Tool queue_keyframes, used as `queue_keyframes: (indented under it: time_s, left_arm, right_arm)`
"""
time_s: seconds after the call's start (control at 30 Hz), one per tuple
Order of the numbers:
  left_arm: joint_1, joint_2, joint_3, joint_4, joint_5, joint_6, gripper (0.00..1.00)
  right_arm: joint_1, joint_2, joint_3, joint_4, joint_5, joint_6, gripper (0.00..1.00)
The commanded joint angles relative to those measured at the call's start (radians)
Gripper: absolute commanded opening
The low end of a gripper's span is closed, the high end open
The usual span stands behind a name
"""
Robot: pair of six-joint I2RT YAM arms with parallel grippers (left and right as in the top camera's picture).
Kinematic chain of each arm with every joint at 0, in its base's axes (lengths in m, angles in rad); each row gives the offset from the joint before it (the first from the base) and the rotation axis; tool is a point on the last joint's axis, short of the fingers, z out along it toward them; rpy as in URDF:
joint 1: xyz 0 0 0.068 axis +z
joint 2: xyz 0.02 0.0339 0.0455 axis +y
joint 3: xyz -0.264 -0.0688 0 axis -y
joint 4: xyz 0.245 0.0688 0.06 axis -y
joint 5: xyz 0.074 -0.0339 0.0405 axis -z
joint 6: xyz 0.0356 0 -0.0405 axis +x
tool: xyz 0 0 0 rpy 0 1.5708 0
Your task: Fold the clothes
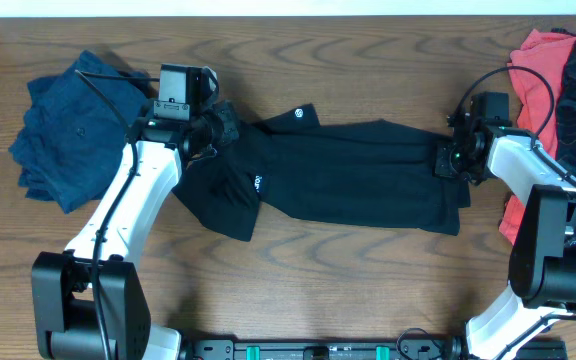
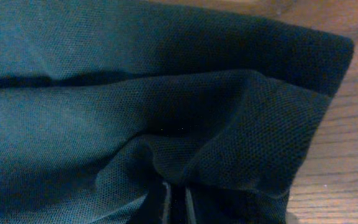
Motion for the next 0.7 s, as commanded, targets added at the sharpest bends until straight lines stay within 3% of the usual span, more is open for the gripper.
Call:
queue_keyframes:
  time_s: [0.0, 0.33, 0.67]
  left_arm:
    - [0.002, 0.003, 0.002, -0.003, -0.002, 0.01, 0.06]
    - [0.002, 0.003, 0.002, -0.026, 0.001, 0.01, 0.06]
    - [0.003, -0.089, 0.002, -0.033, 0.001, 0.011, 0.06]
  right_arm:
    - [0.008, 0.035, -0.001, -0.009, -0.009, 0.028, 0.03]
    - [-0.001, -0.085, 0.004, -0.056, 0.092, 0.072, 0.01]
    - [-0.011, -0.316, 0.004, -0.122, 0.126, 0.131, 0.01]
